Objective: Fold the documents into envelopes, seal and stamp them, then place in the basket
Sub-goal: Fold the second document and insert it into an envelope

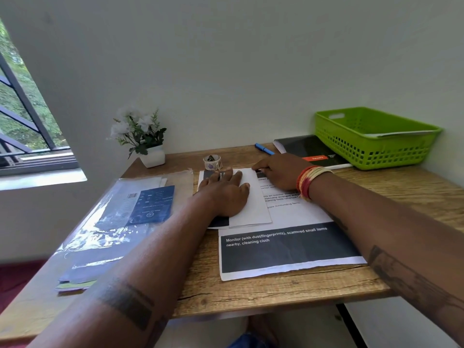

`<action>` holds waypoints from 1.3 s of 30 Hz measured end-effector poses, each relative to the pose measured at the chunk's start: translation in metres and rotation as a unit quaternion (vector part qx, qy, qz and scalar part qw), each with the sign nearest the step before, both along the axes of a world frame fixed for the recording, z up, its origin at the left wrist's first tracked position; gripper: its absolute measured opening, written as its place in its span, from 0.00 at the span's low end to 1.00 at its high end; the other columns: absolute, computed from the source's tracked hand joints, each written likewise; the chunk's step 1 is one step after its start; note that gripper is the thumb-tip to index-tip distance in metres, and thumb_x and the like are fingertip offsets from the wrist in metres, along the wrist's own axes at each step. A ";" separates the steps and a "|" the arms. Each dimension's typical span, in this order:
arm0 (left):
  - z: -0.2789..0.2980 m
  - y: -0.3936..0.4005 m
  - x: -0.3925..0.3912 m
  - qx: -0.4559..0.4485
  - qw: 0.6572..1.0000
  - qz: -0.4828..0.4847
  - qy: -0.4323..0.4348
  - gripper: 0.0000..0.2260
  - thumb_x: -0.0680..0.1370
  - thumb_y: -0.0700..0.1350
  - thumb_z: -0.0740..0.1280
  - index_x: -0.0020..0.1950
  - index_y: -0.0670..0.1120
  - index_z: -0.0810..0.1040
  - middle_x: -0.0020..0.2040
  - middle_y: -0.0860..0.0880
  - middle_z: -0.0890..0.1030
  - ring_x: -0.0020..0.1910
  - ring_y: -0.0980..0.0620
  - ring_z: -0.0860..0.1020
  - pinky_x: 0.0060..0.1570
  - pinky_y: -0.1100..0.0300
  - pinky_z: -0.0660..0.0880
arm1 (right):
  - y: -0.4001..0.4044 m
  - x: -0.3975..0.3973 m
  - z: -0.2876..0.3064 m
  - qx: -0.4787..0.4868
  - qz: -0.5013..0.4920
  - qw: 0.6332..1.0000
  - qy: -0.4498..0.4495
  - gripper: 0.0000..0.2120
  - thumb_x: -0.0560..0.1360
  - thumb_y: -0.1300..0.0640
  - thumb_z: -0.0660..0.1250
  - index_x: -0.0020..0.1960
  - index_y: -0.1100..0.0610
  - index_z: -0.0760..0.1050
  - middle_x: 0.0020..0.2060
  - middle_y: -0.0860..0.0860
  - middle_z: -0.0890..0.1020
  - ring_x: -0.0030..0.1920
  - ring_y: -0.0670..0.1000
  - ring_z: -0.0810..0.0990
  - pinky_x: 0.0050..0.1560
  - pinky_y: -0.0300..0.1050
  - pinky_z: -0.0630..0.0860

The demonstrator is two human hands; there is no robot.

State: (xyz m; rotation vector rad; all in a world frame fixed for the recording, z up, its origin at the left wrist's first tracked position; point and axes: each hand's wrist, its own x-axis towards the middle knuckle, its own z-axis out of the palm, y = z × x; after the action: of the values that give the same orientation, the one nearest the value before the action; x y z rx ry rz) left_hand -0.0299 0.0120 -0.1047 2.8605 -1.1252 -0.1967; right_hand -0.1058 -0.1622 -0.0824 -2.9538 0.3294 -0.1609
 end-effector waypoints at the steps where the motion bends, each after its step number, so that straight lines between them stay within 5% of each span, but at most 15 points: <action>1: -0.001 0.000 0.001 -0.001 1.000 0.001 -0.001 0.28 0.84 0.62 0.44 0.83 0.55 0.46 0.84 0.51 0.44 0.82 0.45 0.43 0.79 0.44 0.43 | 0.001 0.000 0.000 0.002 -0.001 1.000 -0.001 0.22 0.84 0.58 0.52 0.72 0.41 0.71 0.75 0.55 0.68 0.76 0.51 0.63 0.76 0.49 0.58; 7: -0.001 -0.001 0.000 -0.007 1.000 0.006 -0.002 0.29 0.84 0.63 0.45 0.83 0.54 0.48 0.84 0.51 0.46 0.82 0.45 0.44 0.79 0.43 0.45 | 0.000 0.003 -0.004 -0.003 -0.002 1.000 -0.007 0.18 0.85 0.49 0.53 0.70 0.43 0.73 0.69 0.53 0.76 0.67 0.54 0.74 0.67 0.52 0.72; 11: 0.002 -0.002 -0.008 -0.017 1.000 0.004 -0.009 0.30 0.83 0.64 0.46 0.83 0.53 0.50 0.84 0.50 0.49 0.82 0.43 0.47 0.79 0.42 0.47 | -0.001 -0.001 -0.001 0.007 -0.002 1.000 -0.026 0.20 0.84 0.44 0.55 0.68 0.52 0.76 0.70 0.61 0.72 0.69 0.56 0.73 0.69 0.51 0.69; 17: 0.007 -0.006 -0.022 -0.012 1.000 -0.005 -0.010 0.29 0.84 0.63 0.47 0.83 0.54 0.52 0.84 0.49 0.51 0.81 0.40 0.49 0.77 0.41 0.48 | -0.003 0.008 -0.003 0.045 -0.028 0.998 -0.044 0.13 0.81 0.46 0.64 0.61 0.49 0.80 0.73 0.56 0.70 0.75 0.56 0.65 0.72 0.50 0.65; 21: 0.010 -0.004 -0.022 -0.016 1.000 -0.009 -0.013 0.27 0.84 0.63 0.47 0.82 0.57 0.54 0.83 0.49 0.52 0.81 0.38 0.51 0.76 0.41 0.49 | -0.007 0.013 -0.007 0.079 -0.039 0.993 -0.078 0.04 0.79 0.50 0.67 0.49 0.49 0.80 0.47 0.40 0.77 0.73 0.55 0.68 0.69 0.51 0.68; 24: 0.009 -0.003 -0.020 -0.026 0.999 -0.014 -0.014 0.26 0.84 0.62 0.47 0.82 0.58 0.55 0.83 0.49 0.53 0.80 0.38 0.51 0.76 0.41 0.50 | -0.006 0.013 -0.005 0.095 -0.054 0.990 -0.093 0.06 0.80 0.51 0.65 0.52 0.49 0.80 0.60 0.50 0.80 0.62 0.51 0.76 0.58 0.45 0.73; 26: 0.008 -0.003 -0.019 -0.025 0.999 -0.017 -0.016 0.25 0.85 0.60 0.47 0.82 0.58 0.55 0.83 0.49 0.53 0.80 0.37 0.51 0.76 0.41 0.50 | -0.002 0.010 -0.002 0.094 -0.047 0.990 -0.093 0.09 0.80 0.49 0.66 0.56 0.51 0.82 0.67 0.54 0.75 0.59 0.51 0.78 0.59 0.44 0.73; 30: 0.009 -0.001 -0.019 -0.021 0.999 -0.026 -0.014 0.24 0.85 0.57 0.49 0.82 0.58 0.55 0.83 0.49 0.53 0.81 0.38 0.51 0.77 0.42 0.50 | 0.003 0.007 -0.004 0.083 -0.037 0.991 -0.103 0.09 0.81 0.54 0.66 0.54 0.56 0.83 0.59 0.54 0.79 0.55 0.49 0.78 0.74 0.50 0.64; 35: 0.012 0.003 -0.013 -0.054 0.997 -0.056 0.012 0.23 0.85 0.56 0.53 0.81 0.59 0.58 0.81 0.51 0.62 0.79 0.43 0.58 0.76 0.42 0.57 | -0.007 0.013 -0.001 0.147 -0.079 0.966 -0.198 0.06 0.79 0.55 0.63 0.52 0.55 0.78 0.46 0.52 0.83 0.46 0.53 0.81 0.46 0.46 0.76; 39: 0.011 0.000 -0.017 -0.054 0.996 -0.072 -0.001 0.26 0.84 0.60 0.55 0.81 0.58 0.57 0.77 0.51 0.67 0.77 0.44 0.62 0.74 0.41 0.60 | -0.016 0.007 0.004 0.219 -0.085 0.956 -0.178 0.06 0.80 0.51 0.64 0.50 0.52 0.76 0.42 0.54 0.83 0.36 0.51 0.85 0.37 0.46 0.80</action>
State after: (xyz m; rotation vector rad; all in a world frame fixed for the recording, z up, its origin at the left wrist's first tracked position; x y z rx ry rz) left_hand -0.0465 0.0120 -0.0941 2.6880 -1.3011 -0.1357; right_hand -0.0987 -0.1784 -0.0782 -2.3976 0.4920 -0.5544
